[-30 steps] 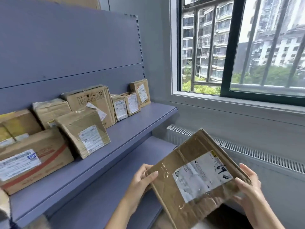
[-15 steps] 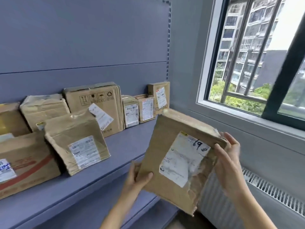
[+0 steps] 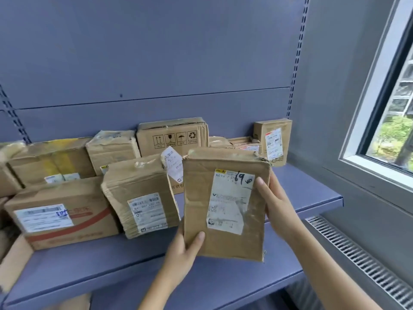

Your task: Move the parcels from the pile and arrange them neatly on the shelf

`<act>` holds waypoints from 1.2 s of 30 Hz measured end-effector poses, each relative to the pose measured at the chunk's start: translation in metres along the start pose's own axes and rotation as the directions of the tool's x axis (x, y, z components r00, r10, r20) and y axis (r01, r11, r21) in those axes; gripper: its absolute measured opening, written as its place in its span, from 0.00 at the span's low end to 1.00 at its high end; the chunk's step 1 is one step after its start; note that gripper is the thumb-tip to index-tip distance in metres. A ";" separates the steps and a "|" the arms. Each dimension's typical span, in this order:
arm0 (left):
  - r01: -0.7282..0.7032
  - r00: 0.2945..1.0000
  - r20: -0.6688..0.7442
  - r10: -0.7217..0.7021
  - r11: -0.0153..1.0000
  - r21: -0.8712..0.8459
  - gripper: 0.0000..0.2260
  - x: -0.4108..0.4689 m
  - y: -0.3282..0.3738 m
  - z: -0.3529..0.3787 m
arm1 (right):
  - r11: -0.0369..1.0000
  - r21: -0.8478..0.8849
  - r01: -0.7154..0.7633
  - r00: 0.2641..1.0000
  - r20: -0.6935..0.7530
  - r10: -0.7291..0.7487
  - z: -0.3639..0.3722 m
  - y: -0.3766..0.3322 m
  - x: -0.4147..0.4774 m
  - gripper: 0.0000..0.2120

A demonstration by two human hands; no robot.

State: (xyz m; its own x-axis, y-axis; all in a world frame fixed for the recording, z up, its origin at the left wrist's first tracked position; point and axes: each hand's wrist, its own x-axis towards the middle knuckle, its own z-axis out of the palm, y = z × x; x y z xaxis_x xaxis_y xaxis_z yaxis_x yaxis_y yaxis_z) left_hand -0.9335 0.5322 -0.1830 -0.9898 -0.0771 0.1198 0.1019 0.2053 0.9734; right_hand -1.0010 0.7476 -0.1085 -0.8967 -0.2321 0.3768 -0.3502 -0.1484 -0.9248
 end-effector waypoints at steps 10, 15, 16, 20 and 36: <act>0.072 0.955 -0.296 -0.013 0.979 0.190 0.14 -0.007 -0.013 0.027 | 0.986 -0.154 0.060 0.978 0.209 -0.026 -0.009 0.040 0.010 0.35; 0.178 0.925 -0.369 -0.089 0.960 0.214 0.14 -0.002 -0.015 0.030 | 0.987 -0.159 0.032 0.976 0.216 0.003 -0.006 0.067 0.011 0.39; 0.188 0.926 -0.368 -0.087 0.950 0.248 0.14 0.000 -0.015 0.029 | 0.986 -0.165 0.029 0.979 0.205 0.006 -0.007 0.072 0.014 0.37; 0.259 0.925 -0.368 -0.093 0.863 0.433 0.13 0.013 -0.015 0.022 | 0.982 -0.188 0.013 0.988 0.155 0.017 -0.008 0.088 0.028 0.26; 0.287 0.906 -0.423 -0.026 0.773 0.566 0.18 0.055 -0.018 0.006 | 0.974 -0.223 -0.028 0.992 0.118 0.055 -0.002 0.113 0.076 0.22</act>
State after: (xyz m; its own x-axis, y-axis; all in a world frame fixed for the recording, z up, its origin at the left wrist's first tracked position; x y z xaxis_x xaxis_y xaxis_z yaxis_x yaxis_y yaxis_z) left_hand -0.9907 0.5304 -0.1946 -0.8568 -0.4881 0.1660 -0.2615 0.6890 0.6759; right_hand -1.1089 0.7148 -0.1847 -0.8766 -0.3515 0.3287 -0.3768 0.0765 -0.9231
